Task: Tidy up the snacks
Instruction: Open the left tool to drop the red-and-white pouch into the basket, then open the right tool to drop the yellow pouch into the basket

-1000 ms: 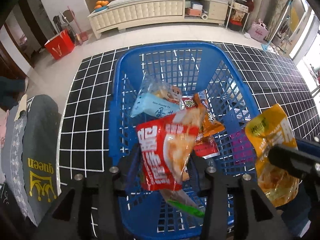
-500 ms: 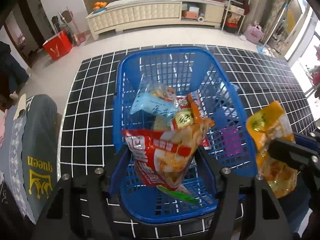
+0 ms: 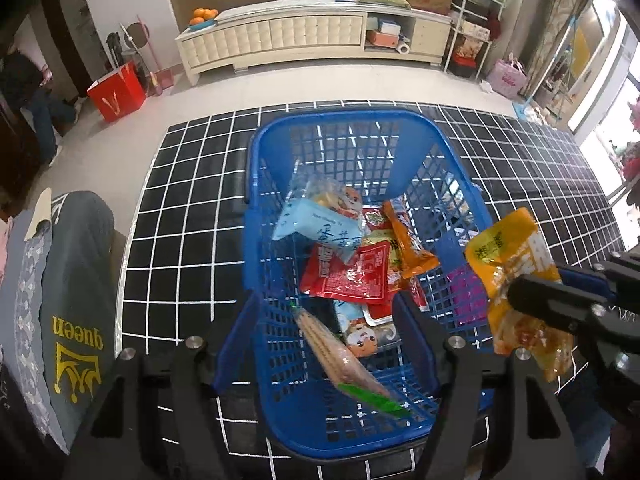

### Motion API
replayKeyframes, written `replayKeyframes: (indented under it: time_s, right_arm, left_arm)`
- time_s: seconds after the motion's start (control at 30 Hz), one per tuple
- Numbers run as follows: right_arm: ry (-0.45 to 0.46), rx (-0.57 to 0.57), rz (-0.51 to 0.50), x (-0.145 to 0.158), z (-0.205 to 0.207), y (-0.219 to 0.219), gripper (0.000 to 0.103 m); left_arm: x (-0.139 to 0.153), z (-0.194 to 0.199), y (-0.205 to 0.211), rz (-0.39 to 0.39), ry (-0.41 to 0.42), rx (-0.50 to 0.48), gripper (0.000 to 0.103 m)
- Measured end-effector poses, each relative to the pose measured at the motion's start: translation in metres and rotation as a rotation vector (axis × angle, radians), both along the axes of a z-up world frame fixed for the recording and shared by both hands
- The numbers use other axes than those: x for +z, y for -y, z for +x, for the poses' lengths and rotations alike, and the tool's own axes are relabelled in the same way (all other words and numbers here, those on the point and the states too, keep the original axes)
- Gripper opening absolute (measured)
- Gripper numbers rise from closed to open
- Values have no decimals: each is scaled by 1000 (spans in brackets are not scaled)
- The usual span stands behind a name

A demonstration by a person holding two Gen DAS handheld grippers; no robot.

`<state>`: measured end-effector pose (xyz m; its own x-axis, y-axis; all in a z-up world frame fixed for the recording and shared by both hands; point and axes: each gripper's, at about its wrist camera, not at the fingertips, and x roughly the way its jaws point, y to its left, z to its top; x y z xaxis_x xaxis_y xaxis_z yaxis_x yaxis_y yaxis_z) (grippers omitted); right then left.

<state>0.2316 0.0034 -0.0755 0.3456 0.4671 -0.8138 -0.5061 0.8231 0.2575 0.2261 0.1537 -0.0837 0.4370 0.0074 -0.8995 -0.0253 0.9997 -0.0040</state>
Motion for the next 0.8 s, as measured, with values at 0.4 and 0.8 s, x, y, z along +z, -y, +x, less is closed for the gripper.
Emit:
replayKeyframes:
  time_s: [0.4,0.8]
  right_arm:
    - [-49,18,-97,-30,24,-36,19]
    - [-23,-14,-108,-16,24,-20,70]
  left_arm:
    - [-6,3,-34,25,-14,43,67]
    - [-6,-4,-34,9,-25,41,67]
